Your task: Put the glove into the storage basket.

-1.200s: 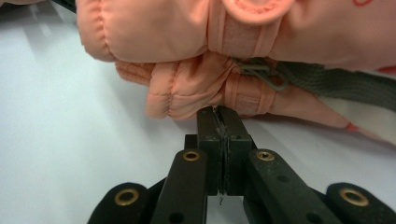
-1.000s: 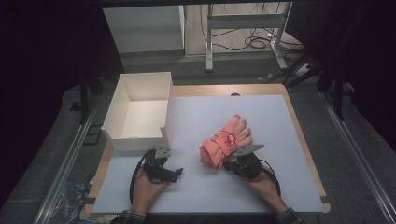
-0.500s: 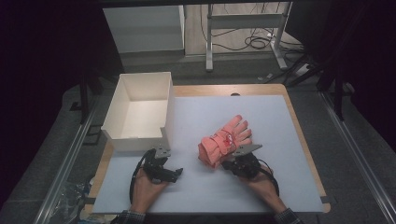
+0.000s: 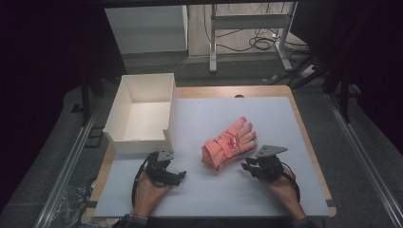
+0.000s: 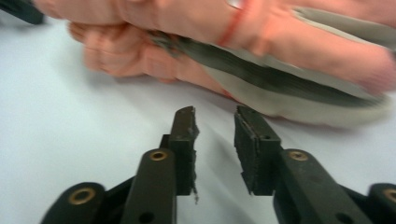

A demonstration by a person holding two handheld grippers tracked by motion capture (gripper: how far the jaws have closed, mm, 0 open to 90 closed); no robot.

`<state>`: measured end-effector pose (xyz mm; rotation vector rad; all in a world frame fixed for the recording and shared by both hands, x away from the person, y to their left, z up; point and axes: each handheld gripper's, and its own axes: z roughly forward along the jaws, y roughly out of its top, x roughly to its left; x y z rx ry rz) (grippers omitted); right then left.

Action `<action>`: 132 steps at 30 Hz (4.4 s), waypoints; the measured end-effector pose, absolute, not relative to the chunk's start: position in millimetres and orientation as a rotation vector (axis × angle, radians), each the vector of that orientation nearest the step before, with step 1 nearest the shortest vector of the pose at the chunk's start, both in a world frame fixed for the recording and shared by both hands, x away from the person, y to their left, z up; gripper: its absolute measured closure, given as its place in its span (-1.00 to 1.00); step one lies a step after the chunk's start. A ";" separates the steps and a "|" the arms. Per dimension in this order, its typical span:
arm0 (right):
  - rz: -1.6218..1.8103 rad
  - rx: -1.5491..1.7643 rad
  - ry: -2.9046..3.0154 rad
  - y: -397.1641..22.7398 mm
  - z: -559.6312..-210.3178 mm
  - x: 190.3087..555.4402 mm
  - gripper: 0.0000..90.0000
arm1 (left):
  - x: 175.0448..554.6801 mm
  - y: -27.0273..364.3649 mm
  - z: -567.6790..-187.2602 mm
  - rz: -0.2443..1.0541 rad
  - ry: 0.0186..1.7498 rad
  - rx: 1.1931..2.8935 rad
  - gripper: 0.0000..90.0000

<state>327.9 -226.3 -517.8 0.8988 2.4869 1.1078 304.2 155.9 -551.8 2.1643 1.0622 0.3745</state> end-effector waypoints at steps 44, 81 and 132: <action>0.965 1.115 2.329 -291.0 -529.1 339.9 -0.56 | 309.0 110.1 -495.7 0.235 0.838 2.212 -1.00; 0.973 1.113 2.328 -291.7 -529.7 339.8 -0.56 | 377.9 0.2 -502.0 0.253 0.768 2.415 -1.00; 0.972 1.111 2.326 -291.3 -529.9 339.5 -0.56 | 389.2 25.8 -456.7 0.258 0.895 2.313 0.05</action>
